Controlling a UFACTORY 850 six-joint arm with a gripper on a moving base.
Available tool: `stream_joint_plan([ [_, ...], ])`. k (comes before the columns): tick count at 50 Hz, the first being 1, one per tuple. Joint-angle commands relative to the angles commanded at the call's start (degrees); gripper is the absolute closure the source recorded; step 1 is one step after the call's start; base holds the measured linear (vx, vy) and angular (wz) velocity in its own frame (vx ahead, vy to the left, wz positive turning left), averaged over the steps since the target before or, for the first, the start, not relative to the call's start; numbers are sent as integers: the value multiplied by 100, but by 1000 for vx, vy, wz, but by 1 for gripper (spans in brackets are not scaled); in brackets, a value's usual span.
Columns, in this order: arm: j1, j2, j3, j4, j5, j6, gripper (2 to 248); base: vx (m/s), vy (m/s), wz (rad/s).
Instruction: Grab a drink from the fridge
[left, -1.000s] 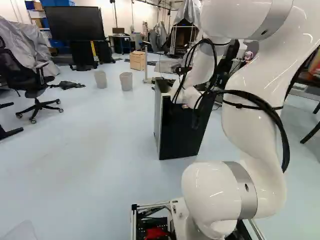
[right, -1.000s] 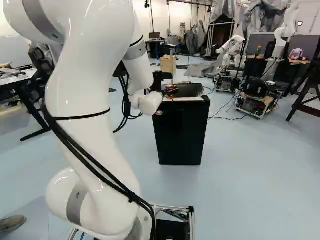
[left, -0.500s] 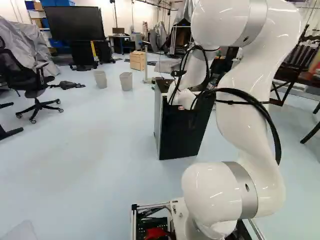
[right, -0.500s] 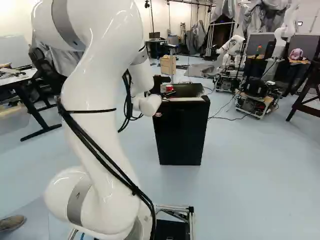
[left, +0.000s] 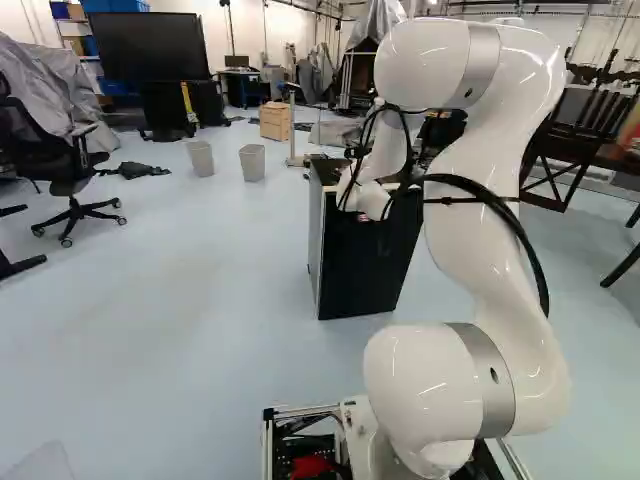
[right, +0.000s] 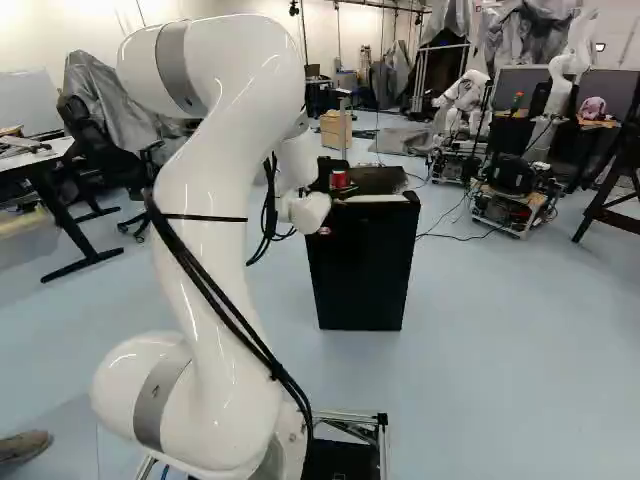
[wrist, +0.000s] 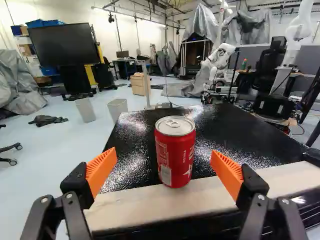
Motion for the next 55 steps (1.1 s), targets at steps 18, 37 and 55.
stream_joint_plan([
  [18, -44, -154, -205, 0, 0, 0, 3, 0, 0, 0],
  [37, -45, -155, -208, 0, 0, 0, 113, 0, 0, 0],
  [55, -45, -58, -197, 0, 0, 0, 153, 0, 0, 0],
])
